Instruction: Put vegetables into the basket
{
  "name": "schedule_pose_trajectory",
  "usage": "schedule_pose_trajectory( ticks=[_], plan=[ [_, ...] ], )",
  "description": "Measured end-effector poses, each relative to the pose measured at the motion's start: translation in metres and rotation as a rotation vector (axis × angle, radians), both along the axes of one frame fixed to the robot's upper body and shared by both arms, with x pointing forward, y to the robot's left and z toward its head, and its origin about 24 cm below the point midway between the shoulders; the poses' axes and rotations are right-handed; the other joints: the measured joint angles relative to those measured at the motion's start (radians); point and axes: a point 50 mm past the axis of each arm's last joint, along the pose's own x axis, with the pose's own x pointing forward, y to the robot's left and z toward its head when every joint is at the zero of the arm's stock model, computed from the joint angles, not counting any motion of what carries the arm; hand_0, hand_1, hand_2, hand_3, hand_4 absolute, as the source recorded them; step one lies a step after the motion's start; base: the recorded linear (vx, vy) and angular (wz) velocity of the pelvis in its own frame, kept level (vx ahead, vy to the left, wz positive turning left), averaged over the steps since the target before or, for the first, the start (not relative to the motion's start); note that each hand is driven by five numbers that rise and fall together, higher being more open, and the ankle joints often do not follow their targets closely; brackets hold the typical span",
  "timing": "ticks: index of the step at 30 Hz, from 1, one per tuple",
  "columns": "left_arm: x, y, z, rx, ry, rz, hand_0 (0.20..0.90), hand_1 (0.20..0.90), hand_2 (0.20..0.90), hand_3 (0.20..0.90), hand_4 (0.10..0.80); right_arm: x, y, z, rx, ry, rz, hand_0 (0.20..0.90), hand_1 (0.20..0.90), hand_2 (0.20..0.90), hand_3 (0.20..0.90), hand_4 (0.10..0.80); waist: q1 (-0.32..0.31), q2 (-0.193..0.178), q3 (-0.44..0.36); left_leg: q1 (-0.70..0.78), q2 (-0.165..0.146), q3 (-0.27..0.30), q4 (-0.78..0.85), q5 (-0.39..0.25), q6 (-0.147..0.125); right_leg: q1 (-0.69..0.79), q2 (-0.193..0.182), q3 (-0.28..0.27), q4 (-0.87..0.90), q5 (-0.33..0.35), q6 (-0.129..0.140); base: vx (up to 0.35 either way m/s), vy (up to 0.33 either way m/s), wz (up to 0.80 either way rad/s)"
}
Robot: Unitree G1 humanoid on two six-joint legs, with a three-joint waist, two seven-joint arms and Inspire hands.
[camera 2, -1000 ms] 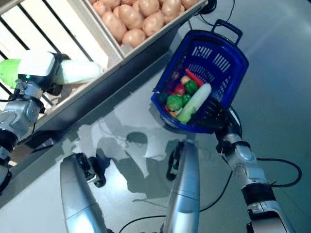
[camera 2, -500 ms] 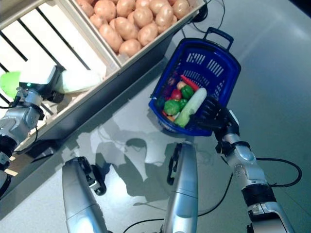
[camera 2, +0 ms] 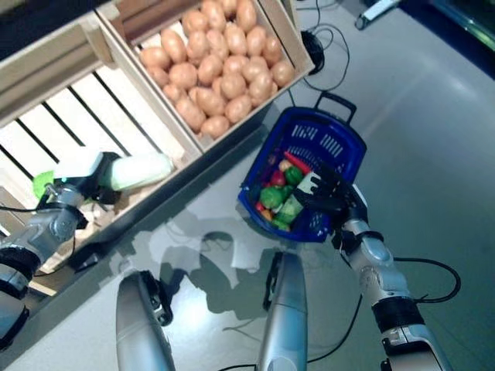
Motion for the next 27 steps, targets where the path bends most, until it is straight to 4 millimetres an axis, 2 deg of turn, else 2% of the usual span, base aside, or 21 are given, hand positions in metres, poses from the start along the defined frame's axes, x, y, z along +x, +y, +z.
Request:
schedule_pose_trajectory(
  ticks=[7, 9, 14, 17, 21, 24, 27],
  plan=[
    [0.001, -0.02, 0.009, -0.225, -0.137, -0.059, 0.3, 0.3, 0.3, 0.3, 0.4, 0.003, 0.02, 0.003, -0.025, -0.068, 0.043, 0.9, 0.9, 0.9, 0.9, 0.8, 0.021, -0.001, -0.006, 0.217, -0.024, 0.03, -0.208, 0.05, -0.022, 0.193, 0.003, -0.045, -0.15, 0.017, -0.003, 0.076, -0.01, 0.04],
    [-0.001, -0.024, 0.006, -0.299, -0.165, -0.059, 0.3, 0.3, 0.3, 0.3, 0.4, 0.002, 0.022, 0.001, -0.019, -0.065, 0.045, 0.9, 0.9, 0.9, 0.9, 0.8, 0.023, 0.002, -0.009, 0.276, -0.027, 0.038, -0.272, 0.07, -0.026, 0.252, 0.004, -0.068, -0.202, 0.028, -0.005, 0.083, -0.008, 0.06],
    [-0.009, -0.029, -0.005, -0.329, -0.156, -0.085, 0.3, 0.3, 0.3, 0.3, 0.4, 0.002, 0.03, -0.001, -0.019, -0.075, 0.057, 0.9, 0.9, 0.9, 0.9, 0.8, 0.028, 0.01, -0.023, 0.407, -0.035, 0.08, -0.423, 0.119, -0.026, 0.374, 0.027, -0.103, -0.338, 0.069, 0.001, 0.105, -0.009, -0.01],
    [-0.011, -0.039, -0.015, -0.444, -0.157, -0.088, 0.3, 0.3, 0.3, 0.3, 0.4, -0.002, 0.036, -0.005, 0.003, -0.074, 0.064, 0.9, 0.9, 0.9, 0.9, 0.8, 0.047, 0.026, -0.034, 0.5, -0.041, 0.116, -0.55, 0.165, -0.026, 0.455, 0.056, -0.118, -0.461, 0.119, 0.008, 0.11, -0.019, -0.07],
    [-0.016, -0.056, -0.033, -0.619, -0.148, -0.083, 0.3, 0.3, 0.3, 0.3, 0.4, -0.008, 0.057, -0.015, 0.077, -0.082, 0.094, 0.9, 0.9, 0.9, 0.9, 0.8, 0.049, 0.049, -0.074, 0.646, -0.061, 0.148, -0.75, 0.242, -0.023, 0.587, 0.097, -0.128, -0.656, 0.195, 0.023, 0.097, -0.013, -0.03],
    [-0.025, -0.079, -0.055, -0.737, -0.102, -0.103, 0.3, 0.3, 0.3, 0.3, 0.4, -0.012, 0.071, -0.019, 0.096, -0.085, 0.138, 0.9, 0.9, 0.9, 0.9, 0.8, 0.048, 0.081, -0.133, 0.775, -0.08, 0.185, -0.946, 0.315, -0.018, 0.724, 0.141, -0.122, -0.879, 0.285, 0.048, 0.075, 0.001, -0.01],
    [-0.032, -0.096, -0.066, -0.792, -0.075, -0.133, 0.3, 0.3, 0.3, 0.3, 0.4, -0.014, 0.081, -0.021, 0.127, -0.096, 0.213, 0.9, 0.9, 0.9, 0.9, 0.8, 0.048, 0.084, -0.185, 0.832, -0.097, 0.199, -1.032, 0.341, -0.014, 0.801, 0.154, -0.119, -1.016, 0.34, 0.065, 0.014, -0.004, 0.01]
  ],
)
